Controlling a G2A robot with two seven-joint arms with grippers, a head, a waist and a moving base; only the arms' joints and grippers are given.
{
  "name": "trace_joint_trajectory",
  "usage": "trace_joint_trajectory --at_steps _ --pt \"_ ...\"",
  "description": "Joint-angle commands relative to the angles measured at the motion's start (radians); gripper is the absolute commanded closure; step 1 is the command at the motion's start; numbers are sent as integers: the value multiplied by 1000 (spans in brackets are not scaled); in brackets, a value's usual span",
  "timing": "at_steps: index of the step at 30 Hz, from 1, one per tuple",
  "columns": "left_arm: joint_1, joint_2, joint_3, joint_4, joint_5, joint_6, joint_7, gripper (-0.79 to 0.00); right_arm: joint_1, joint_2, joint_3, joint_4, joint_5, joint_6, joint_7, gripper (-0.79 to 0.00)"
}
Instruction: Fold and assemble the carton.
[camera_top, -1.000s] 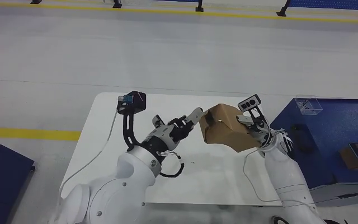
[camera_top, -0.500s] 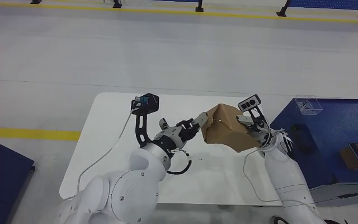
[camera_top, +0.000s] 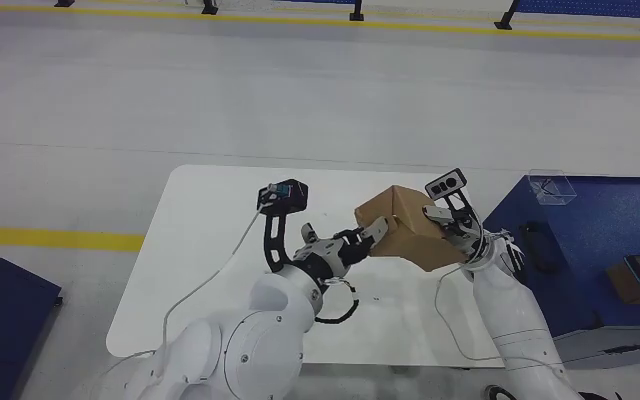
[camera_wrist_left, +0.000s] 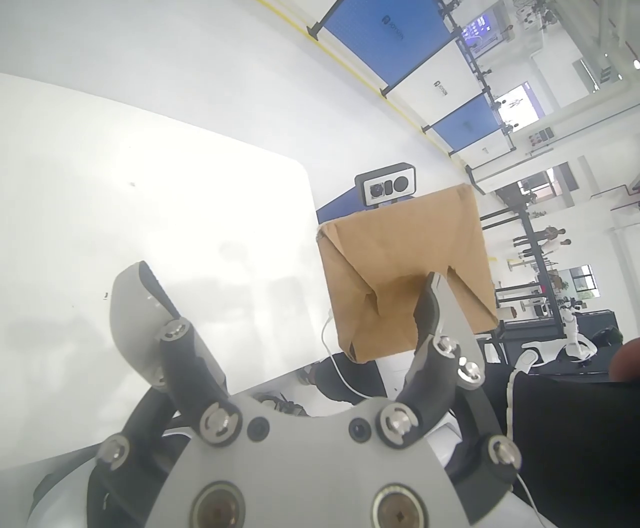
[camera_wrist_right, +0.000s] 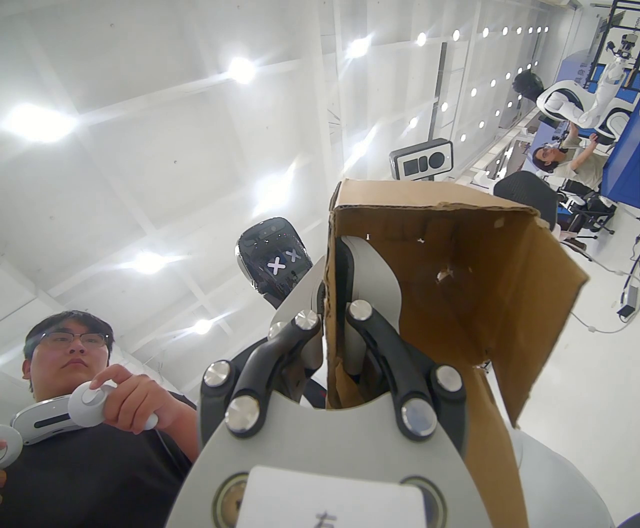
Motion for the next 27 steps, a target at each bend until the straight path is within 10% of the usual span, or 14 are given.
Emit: trace_joint_trajectory --at_steps 1,27 --pt "0 -4 3 7 3 0 1 -785 0 0 0 0 0 0 0 0" --pt "4 -50 9 48 77 0 -32 -785 0 0 0 0 0 0 0 0"
